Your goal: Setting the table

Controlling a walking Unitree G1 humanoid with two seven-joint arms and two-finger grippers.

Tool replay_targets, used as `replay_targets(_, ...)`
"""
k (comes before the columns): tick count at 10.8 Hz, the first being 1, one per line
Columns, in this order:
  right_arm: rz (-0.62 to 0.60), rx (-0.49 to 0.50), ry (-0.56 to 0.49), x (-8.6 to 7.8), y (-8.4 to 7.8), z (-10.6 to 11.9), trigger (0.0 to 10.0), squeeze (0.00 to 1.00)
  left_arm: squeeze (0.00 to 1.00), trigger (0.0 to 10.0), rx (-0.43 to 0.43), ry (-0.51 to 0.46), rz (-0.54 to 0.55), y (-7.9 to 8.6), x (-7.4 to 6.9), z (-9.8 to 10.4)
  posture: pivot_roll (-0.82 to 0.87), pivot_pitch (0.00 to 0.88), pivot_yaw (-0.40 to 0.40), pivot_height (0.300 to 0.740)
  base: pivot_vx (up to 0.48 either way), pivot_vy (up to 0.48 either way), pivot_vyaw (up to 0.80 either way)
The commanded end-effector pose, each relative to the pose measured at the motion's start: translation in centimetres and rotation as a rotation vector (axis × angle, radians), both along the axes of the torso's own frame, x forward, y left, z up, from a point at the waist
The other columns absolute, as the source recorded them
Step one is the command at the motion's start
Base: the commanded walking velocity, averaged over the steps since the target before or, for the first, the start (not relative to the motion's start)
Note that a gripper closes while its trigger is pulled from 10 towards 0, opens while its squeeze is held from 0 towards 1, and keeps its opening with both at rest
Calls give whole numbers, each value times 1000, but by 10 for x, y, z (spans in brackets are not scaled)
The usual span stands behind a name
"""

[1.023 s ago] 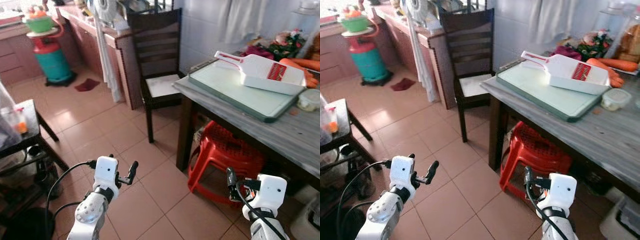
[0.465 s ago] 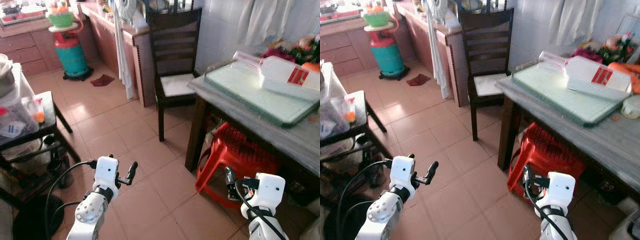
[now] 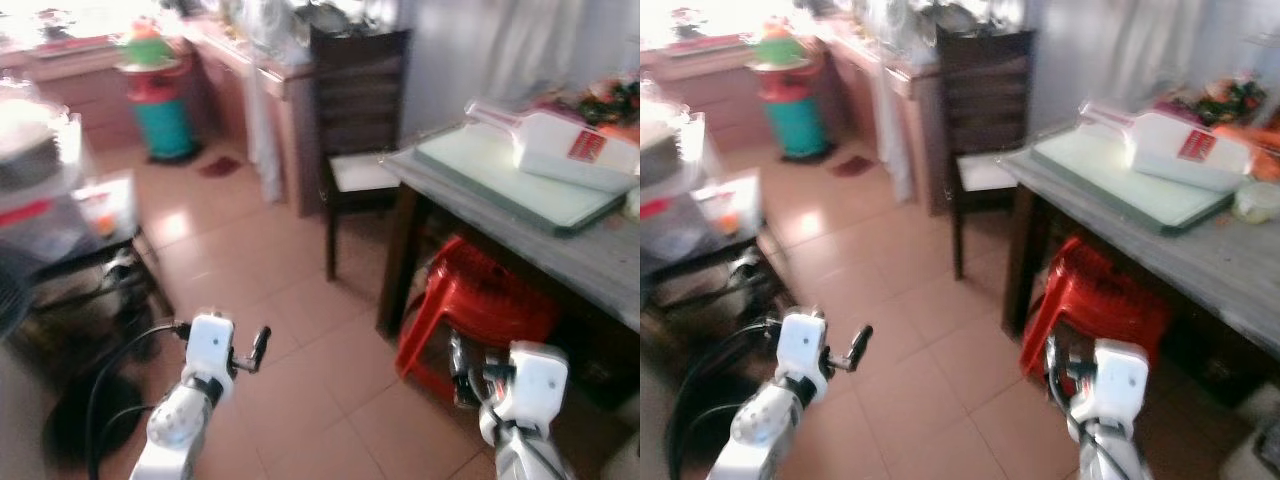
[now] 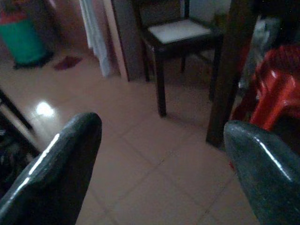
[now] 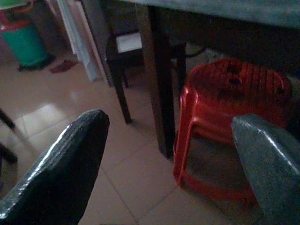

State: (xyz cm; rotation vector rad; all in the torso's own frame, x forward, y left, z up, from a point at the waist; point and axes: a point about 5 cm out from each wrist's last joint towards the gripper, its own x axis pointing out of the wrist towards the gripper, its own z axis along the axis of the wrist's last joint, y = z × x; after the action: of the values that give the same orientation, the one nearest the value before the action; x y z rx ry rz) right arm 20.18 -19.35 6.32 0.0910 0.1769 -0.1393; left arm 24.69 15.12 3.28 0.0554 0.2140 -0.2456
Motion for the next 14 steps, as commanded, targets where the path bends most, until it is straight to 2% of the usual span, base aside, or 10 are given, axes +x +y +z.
replay_targets(1, -14, 8, 8, -2, 0, -1, 10000, 0, 0, 10000, 22, -14, 8, 5, 3, 3, 31, 0, 56, 740, -281, 0, 0)
replay_targets(14, -24, -4, 14, -1, -2, -3, 10000, 0, 0, 10000, 24, -3, -7, 4, 3, 0, 26, 0, 59, 740, -298, 0, 0)
